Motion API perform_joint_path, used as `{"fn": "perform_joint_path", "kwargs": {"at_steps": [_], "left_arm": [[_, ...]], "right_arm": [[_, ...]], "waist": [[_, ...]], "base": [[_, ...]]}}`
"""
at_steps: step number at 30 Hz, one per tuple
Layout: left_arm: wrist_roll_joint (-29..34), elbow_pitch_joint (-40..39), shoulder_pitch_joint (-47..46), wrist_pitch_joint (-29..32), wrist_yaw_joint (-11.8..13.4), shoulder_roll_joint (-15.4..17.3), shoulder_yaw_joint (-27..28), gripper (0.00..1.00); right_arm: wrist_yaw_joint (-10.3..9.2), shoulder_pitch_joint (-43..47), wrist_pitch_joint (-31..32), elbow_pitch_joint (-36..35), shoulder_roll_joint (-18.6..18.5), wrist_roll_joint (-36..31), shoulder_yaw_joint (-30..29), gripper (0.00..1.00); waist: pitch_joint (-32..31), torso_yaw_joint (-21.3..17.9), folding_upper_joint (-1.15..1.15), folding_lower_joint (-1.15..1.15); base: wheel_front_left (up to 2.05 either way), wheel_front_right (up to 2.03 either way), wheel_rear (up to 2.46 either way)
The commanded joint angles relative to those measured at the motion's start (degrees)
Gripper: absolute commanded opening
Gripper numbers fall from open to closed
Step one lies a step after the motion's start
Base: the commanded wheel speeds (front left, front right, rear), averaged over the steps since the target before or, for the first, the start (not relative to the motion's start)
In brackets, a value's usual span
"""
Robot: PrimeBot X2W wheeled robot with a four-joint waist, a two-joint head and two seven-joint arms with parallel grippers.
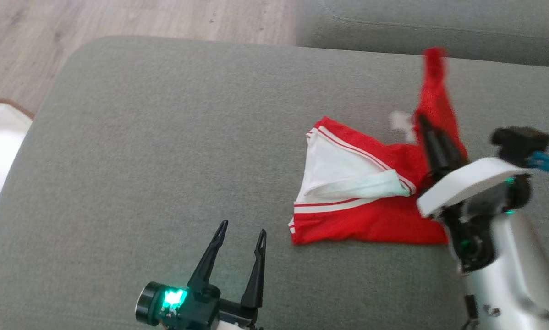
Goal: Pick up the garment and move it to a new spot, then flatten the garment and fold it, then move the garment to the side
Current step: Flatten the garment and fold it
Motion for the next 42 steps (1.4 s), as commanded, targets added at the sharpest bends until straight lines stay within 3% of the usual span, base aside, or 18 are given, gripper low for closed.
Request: {"fn": "perform_joint_path", "kwargs": {"at_steps": [1,13,14,15,19,24,32,42], "left_arm": [[0.6,-1.5,-1.2,-0.5,-0.3,-0.9,2.1,1.00],[2.0,-1.4,-1.4,-0.5,-1.4,-2.3,3.7,1.00],[2.1,-1.4,-1.4,-0.5,-1.4,-2.3,3.9,1.00],[2.2,-1.4,-1.3,-0.5,-1.5,-2.4,4.1,1.00],[2.6,-1.3,-1.1,-0.5,-1.7,-2.5,4.8,1.00],[2.7,-1.2,-0.4,-0.5,-1.5,-2.6,6.1,1.00],[1.4,-3.1,2.5,-0.5,-1.5,-2.8,9.7,1.00],[0.7,-5.4,7.7,-0.5,-0.7,-3.4,13.8,1.00]], "right_arm": [[0.39,-2.1,0.1,-1.2,0.4,0.9,3.5,0.00],[0.39,0.0,-0.4,5.2,0.4,3.9,19.0,0.00],[0.39,0.0,-0.7,5.6,0.4,4.1,20.0,0.37],[0.39,0.1,-1.0,5.9,0.4,4.3,20.7,1.00],[0.39,0.3,-4.4,5.5,0.4,5.1,21.8,1.00],[0.39,1.7,-11.1,3.0,-0.3,0.6,19.3,1.00],[0.39,10.9,-25.8,0.4,-5.4,-8.8,12.2,1.00],[0.39,21.6,-28.2,-3.4,-3.3,-12.1,3.6,1.00]], "waist": [[0.4,1.2,0.00,0.01],[2.5,3.2,0.00,0.01],[2.7,3.0,0.00,0.01],[2.8,2.8,0.00,0.01],[2.4,1.6,0.00,0.01],[0.8,-0.4,0.00,0.01],[-4.4,-5.5,0.00,0.01],[-9.3,-8.7,0.00,0.01]], "base": [[0.00,0.00,0.00],[0.00,0.00,0.00],[0.00,0.00,0.00],[0.00,0.00,0.00],[0.00,0.00,0.00],[0.00,0.00,0.00],[0.00,0.00,0.00],[0.00,0.00,0.00]]}}
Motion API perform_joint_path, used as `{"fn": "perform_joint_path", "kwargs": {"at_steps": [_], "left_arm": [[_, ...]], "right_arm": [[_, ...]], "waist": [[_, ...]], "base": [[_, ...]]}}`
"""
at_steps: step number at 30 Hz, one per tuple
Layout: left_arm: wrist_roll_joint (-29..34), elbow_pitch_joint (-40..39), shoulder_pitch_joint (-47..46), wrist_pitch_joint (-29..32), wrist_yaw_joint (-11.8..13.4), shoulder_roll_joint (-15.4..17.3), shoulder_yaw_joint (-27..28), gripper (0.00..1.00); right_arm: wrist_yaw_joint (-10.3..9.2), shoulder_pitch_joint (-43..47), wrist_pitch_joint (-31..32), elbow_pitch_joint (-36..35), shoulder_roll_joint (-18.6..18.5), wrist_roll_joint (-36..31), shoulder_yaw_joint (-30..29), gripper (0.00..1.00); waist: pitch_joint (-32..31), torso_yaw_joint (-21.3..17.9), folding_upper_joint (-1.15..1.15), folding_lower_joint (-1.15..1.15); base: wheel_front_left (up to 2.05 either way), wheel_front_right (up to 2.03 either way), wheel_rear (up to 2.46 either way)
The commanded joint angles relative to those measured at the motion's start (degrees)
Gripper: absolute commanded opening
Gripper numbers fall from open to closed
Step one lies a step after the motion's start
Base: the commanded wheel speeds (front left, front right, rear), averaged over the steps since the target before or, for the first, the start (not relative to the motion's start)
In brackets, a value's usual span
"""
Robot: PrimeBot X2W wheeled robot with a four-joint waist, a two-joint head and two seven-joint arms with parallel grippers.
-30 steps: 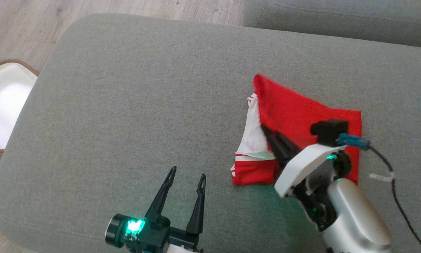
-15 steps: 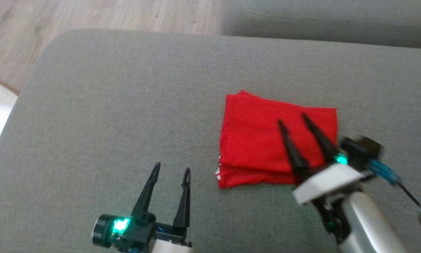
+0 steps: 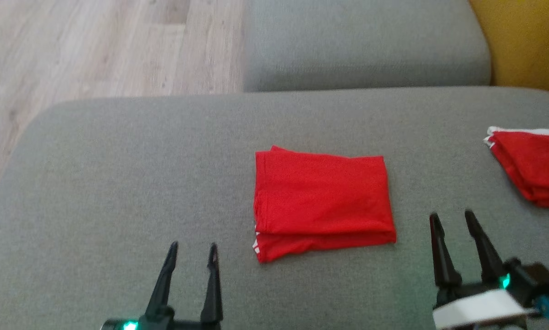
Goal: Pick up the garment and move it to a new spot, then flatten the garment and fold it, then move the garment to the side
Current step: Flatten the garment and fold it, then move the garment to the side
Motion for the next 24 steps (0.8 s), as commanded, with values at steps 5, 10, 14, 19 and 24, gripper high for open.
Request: {"fn": "perform_joint_path", "kwargs": {"at_steps": [5,10,14,19,24], "left_arm": [[0.2,-1.7,3.0,-0.5,-0.2,-1.0,4.4,1.00],[2.7,-0.9,4.3,-0.5,-1.7,-0.4,5.5,1.00],[3.5,-0.9,5.0,-0.5,-2.3,-0.5,6.4,1.00],[3.6,-0.7,5.6,-0.5,-2.7,-0.9,7.1,1.00],[3.7,-0.3,5.8,-0.5,-3.2,-1.1,7.5,1.00]], "right_arm": [[0.39,3.5,-0.6,-1.4,0.9,-1.3,-0.6,1.00],[0.39,5.8,-0.6,-1.1,1.8,-2.0,-1.4,1.00],[0.39,6.9,-0.6,-0.7,2.3,-2.6,-1.3,1.00],[0.39,7.7,-0.6,-0.4,2.7,-3.3,-1.1,1.00],[0.39,8.2,-0.6,-0.2,2.9,-3.5,-1.1,1.00]], "waist": [[-3.9,-0.3,0.00,0.01],[-5.5,0.0,0.00,0.01],[-6.2,-0.2,0.00,0.01],[-6.7,-0.7,0.00,0.01],[-6.9,-0.9,0.00,0.01]], "base": [[0.00,0.00,0.00],[0.00,0.00,0.00],[0.00,0.00,0.00],[0.00,0.00,0.00],[0.00,0.00,0.00]]}}
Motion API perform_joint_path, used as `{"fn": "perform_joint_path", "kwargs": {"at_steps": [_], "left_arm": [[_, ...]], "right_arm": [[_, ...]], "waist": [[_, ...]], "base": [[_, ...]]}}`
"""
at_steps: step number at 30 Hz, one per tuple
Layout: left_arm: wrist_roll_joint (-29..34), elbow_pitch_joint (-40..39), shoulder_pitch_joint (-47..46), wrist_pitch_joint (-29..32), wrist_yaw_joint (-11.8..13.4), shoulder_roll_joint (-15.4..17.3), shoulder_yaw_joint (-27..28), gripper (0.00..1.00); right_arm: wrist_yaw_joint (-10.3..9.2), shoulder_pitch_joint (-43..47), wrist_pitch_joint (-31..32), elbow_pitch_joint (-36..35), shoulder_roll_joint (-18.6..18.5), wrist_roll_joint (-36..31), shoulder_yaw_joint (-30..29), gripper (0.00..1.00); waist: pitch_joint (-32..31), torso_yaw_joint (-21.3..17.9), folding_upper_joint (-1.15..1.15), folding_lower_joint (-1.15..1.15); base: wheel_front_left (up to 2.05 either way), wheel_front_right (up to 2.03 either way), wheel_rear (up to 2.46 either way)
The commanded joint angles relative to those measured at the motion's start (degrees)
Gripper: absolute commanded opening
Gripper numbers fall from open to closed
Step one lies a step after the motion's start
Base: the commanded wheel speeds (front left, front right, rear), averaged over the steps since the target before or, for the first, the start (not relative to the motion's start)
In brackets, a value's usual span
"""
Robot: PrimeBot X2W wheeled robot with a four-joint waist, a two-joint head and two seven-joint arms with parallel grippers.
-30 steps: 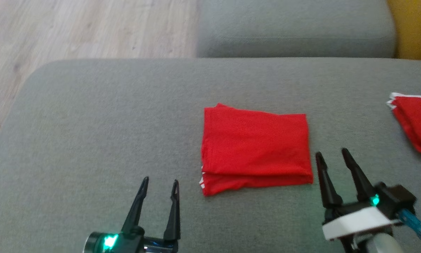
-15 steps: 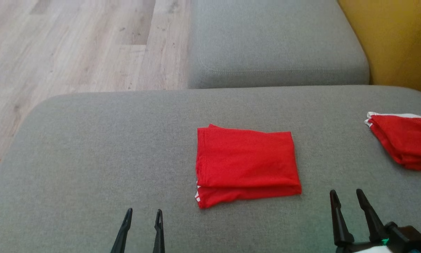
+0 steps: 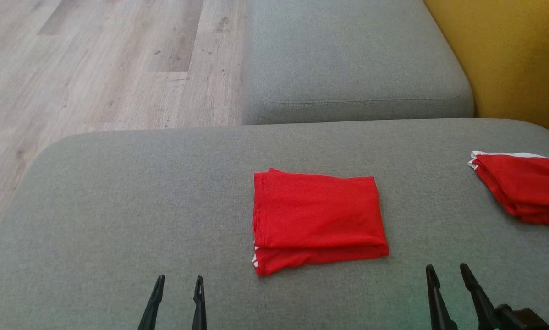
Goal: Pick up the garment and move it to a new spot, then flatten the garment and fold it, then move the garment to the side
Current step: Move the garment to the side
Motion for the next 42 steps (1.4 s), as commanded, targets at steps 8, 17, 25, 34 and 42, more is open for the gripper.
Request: {"fn": "perform_joint_path", "kwargs": {"at_steps": [8,17,25,34,42], "left_arm": [[0.9,-1.0,-1.3,-0.5,-0.7,-1.1,2.1,1.00],[1.3,-0.6,-1.1,-0.5,-0.9,-1.3,2.2,1.00],[2.1,0.2,-1.1,-0.5,-0.5,-1.3,2.0,1.00],[3.7,-0.6,-2.7,-0.5,0.2,-1.4,1.5,1.00],[3.4,-2.8,-5.5,-0.5,1.5,-1.4,0.2,1.00]], "right_arm": [[0.39,-1.7,-0.6,-1.9,-0.4,-0.3,1.1,1.00],[0.39,-1.5,-0.6,-1.8,-0.6,-0.6,1.2,1.00],[0.39,-1.2,-0.6,-1.9,-0.9,-0.8,1.1,1.00],[0.39,-4.2,-0.6,0.5,-2.2,-1.9,3.1,1.00],[0.39,-12.8,-0.6,6.9,-4.5,-0.1,4.3,1.00]], "waist": [[-0.2,-0.3,0.00,0.00],[-0.5,-0.5,0.00,0.00],[-0.6,-0.6,0.00,0.00],[2.8,-0.2,0.00,0.00],[10.0,1.1,0.00,0.00]], "base": [[0.00,0.00,0.00],[0.00,0.00,0.00],[0.00,0.00,0.00],[0.00,0.00,0.00],[0.00,0.00,0.00]]}}
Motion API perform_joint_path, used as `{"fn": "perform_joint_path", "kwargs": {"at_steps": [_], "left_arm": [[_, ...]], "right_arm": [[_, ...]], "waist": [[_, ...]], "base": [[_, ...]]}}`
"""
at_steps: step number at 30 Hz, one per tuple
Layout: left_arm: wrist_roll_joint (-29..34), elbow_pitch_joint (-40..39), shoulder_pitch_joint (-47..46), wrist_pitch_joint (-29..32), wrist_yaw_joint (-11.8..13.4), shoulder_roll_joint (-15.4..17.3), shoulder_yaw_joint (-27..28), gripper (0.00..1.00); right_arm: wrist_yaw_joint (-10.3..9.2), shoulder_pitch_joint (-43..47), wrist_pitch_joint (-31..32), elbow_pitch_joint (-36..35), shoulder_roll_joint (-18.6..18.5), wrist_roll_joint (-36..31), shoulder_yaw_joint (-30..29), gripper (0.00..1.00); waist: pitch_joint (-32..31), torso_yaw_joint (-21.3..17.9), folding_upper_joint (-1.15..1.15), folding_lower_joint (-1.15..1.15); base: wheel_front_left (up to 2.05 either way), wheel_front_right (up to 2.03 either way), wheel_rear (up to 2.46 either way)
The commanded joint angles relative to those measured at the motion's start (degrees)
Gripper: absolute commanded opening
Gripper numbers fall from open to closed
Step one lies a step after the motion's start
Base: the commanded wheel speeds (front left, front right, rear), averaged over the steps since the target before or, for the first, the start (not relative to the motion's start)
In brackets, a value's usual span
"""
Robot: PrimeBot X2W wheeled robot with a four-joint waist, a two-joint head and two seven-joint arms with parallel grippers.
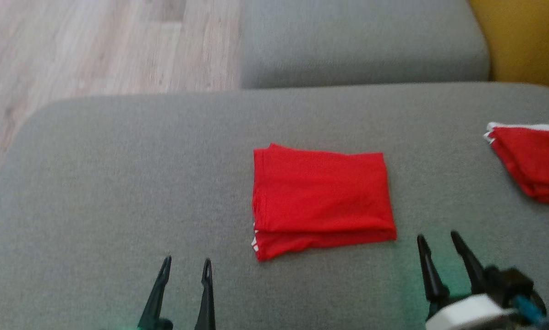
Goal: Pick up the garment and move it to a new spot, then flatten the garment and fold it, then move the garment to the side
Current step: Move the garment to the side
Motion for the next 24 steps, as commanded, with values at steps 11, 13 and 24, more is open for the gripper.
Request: {"fn": "perform_joint_path", "kwargs": {"at_steps": [11,13,24], "left_arm": [[0.0,-4.6,-12.4,-0.5,2.4,-0.9,-2.0,1.00],[-0.1,-4.3,-13.6,-0.5,2.6,-0.9,-2.8,1.00],[-0.9,-3.4,-15.6,-0.5,4.3,-0.9,-4.5,1.00]], "right_arm": [[0.39,-19.6,8.0,7.8,-4.7,11.0,4.9,1.00],[0.39,-21.5,10.8,9.1,-4.7,14.5,5.6,1.00],[0.39,-25.2,16.1,9.1,-7.0,28.1,10.6,0.00]], "waist": [[15.3,2.8,0.00,-0.01],[16.1,3.2,0.00,-0.01],[16.9,3.5,0.00,-0.01]], "base": [[0.00,0.00,0.00],[0.00,0.00,0.00],[0.00,0.00,0.00]]}}
